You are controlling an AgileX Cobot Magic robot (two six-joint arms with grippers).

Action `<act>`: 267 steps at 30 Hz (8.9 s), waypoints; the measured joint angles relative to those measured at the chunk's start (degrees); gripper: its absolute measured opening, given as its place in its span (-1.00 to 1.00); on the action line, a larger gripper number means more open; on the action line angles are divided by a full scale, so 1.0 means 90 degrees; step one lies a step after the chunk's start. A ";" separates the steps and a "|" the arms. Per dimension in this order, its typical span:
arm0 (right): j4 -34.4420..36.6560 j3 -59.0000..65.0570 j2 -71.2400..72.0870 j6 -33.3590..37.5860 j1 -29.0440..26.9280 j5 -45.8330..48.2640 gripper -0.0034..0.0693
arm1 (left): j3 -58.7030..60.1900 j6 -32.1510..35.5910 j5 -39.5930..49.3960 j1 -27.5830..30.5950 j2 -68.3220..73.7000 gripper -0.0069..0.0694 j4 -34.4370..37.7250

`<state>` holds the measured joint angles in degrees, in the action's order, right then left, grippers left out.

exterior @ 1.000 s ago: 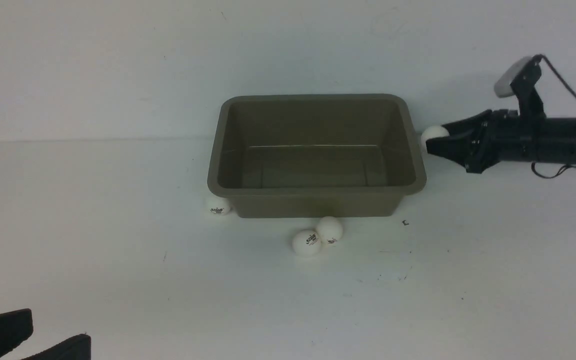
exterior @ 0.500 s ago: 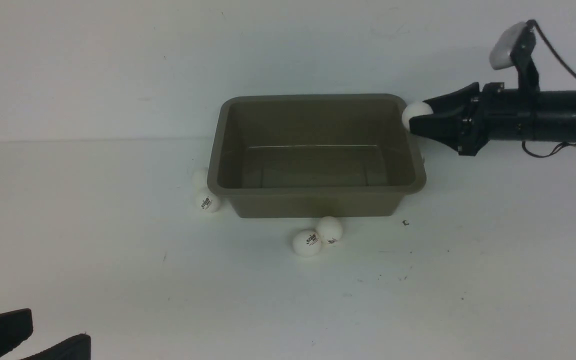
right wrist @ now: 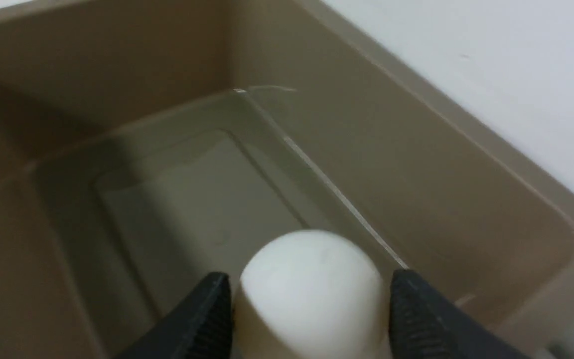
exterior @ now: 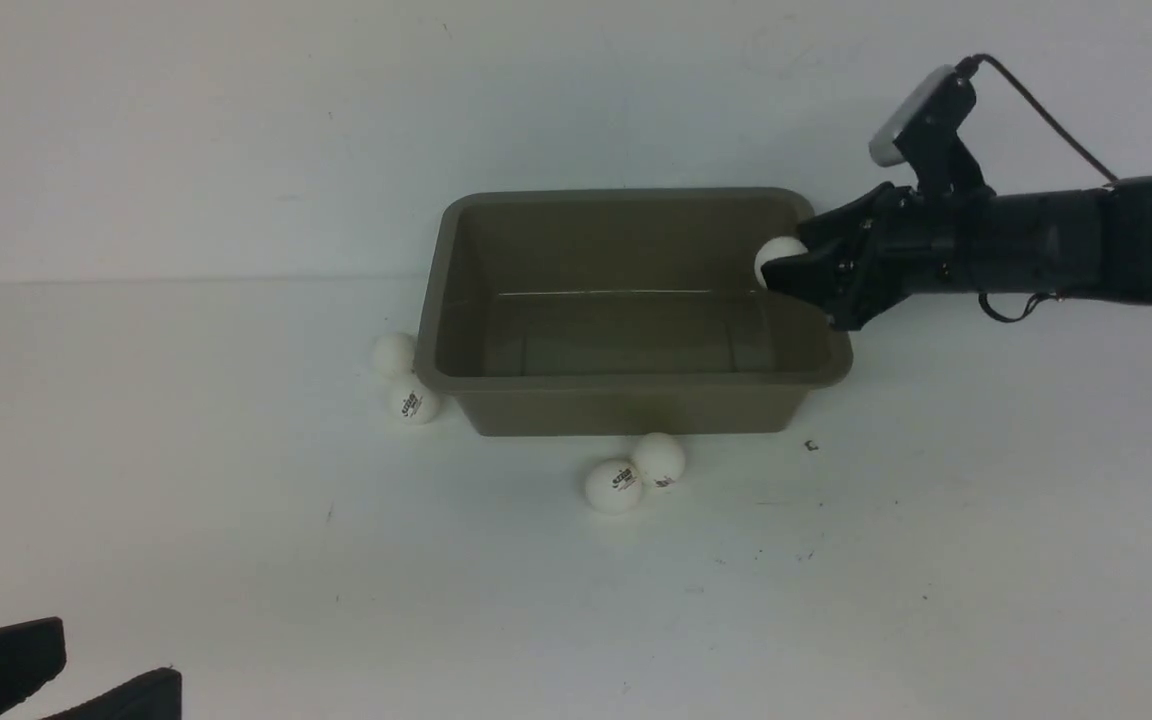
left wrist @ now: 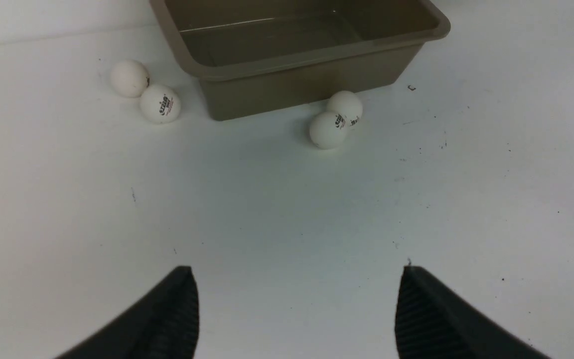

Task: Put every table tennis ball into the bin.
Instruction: Use the right arm to put the table tennis ball into the box, then use the left arm to clamp the table tennis ball closest to it

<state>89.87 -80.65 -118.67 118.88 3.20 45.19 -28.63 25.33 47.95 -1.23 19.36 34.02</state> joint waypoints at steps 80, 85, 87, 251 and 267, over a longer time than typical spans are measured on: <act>-0.1975 -0.1529 -0.1403 -0.1190 -0.1074 0.0716 0.34 | 0.0000 0.0000 0.0333 0.0000 0.0000 0.43 0.0006; -0.1971 -0.1529 -0.1515 -0.1126 -0.0773 0.0529 0.34 | 0.0000 0.0000 0.0333 0.0000 0.0000 0.43 0.0006; -0.1971 -0.1529 -0.1547 -0.1107 -0.0722 0.0404 0.34 | 0.0000 0.0000 0.0334 0.0000 0.0000 0.43 0.0006; 0.0925 -0.2300 -0.2485 -0.0553 -0.0149 -0.0828 0.31 | 0.0000 0.0000 0.0675 0.0000 0.0000 0.44 0.0000; 0.0442 -0.2300 -0.2190 -0.0689 -0.0311 -0.1369 0.28 | 0.0000 0.0000 0.0656 0.0000 0.0000 0.44 -0.0026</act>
<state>93.85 -101.34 -138.39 112.68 0.39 32.87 -28.63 25.33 53.86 -1.23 19.36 33.79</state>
